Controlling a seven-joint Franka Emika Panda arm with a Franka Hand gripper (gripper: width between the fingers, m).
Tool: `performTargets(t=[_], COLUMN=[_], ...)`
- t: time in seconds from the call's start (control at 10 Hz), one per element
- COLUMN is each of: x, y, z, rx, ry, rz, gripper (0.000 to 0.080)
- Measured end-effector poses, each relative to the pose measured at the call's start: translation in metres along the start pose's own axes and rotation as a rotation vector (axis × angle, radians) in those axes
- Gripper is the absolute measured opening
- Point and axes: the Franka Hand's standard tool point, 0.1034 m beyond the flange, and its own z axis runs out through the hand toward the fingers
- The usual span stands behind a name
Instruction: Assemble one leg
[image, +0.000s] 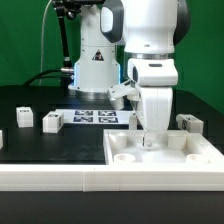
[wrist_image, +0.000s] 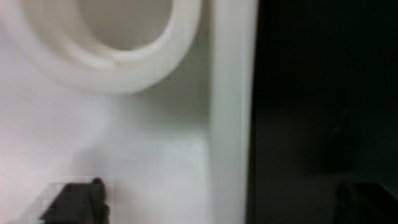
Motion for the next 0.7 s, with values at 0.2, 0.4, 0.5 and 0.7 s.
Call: performTargets(t=[0.2, 0.4, 0.5, 0.7], x=[0.001, 0.009, 0.013, 0.022], y=[-0.001, -0.007, -0.010, -0.010], z=[-0.007, -0.032, -0.045, -0.053], rx=[-0.007, -0.022, -0.030, -0.040], ry=[-0.002, -0.016, -0.022, -0.022], rz=[0.008, 0.050, 0.078, 0.147], gripper=[0.0649, 0.0649, 0.0649, 0.0649])
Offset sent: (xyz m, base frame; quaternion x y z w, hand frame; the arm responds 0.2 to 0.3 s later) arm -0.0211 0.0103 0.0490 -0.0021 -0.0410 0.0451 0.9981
